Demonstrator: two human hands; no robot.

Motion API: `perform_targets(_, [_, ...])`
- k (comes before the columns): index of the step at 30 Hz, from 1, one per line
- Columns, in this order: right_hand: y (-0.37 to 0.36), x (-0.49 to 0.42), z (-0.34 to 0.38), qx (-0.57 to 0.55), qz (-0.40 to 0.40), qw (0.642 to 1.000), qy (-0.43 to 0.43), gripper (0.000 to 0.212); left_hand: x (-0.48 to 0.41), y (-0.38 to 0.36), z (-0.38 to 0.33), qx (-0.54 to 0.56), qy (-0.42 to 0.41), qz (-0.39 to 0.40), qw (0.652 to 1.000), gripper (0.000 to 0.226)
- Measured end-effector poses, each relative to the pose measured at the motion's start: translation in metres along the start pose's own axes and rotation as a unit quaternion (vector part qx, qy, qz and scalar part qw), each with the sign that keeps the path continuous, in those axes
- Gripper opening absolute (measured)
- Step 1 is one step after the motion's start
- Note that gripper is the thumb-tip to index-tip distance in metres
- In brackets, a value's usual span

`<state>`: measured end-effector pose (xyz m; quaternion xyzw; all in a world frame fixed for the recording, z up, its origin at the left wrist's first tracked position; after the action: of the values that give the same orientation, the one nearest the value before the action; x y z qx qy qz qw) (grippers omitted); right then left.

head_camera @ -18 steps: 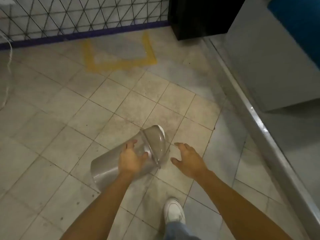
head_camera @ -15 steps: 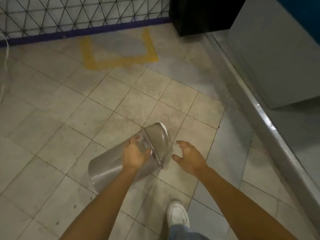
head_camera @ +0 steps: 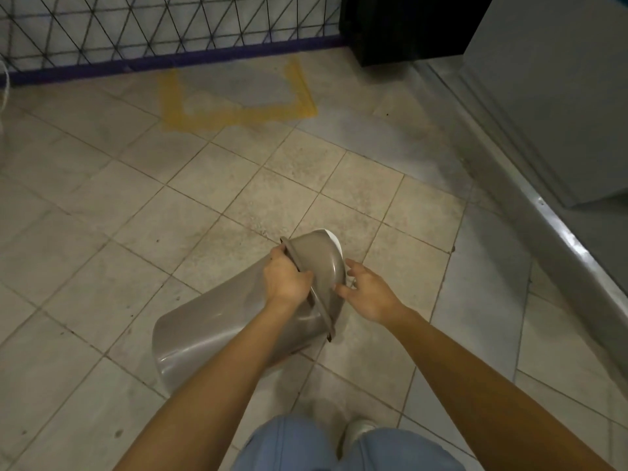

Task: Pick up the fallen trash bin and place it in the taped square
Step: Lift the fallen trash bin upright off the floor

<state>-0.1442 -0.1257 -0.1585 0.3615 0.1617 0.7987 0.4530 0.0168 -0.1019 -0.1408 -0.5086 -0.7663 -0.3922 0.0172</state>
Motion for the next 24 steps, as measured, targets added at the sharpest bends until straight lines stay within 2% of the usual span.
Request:
perform_targets(7, [-0.011, -0.001, -0.009, -0.058, -0.009, 0.998, -0.013, 0.059, 0.003, -0.002, 0.002, 0.048, 0.011, -0.006, 0.999, 0.064])
perform_targets(14, [-0.016, 0.005, -0.027, -0.103, 0.025, 0.993, -0.058, 0.055, 0.004, 0.019, 0.009, 0.098, 0.021, -0.012, 0.995, 0.064])
perform_targets(21, [-0.02, 0.002, -0.041, 0.005, 0.065, 0.991, -0.116, 0.069, 0.003, 0.06, 0.017, 0.176, 0.034, -0.006, 0.984, 0.066])
perform_targets(24, [-0.034, 0.005, -0.042, 0.013, 0.095, 0.987, -0.132, 0.078, 0.003, 0.077, 0.019, 0.212, 0.034, -0.001, 0.977, 0.067])
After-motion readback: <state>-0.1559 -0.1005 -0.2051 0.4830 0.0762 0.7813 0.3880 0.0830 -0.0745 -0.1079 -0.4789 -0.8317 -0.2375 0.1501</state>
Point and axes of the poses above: each hand's wrist, its own x-axis away from the middle knuckle, its own y-axis out of the back of the hand, z = x × y, the point moved 6 cm from there along -x, towards the middle knuckle, and after that the axes turned 3 degrees about y, right-handed, at the moved point
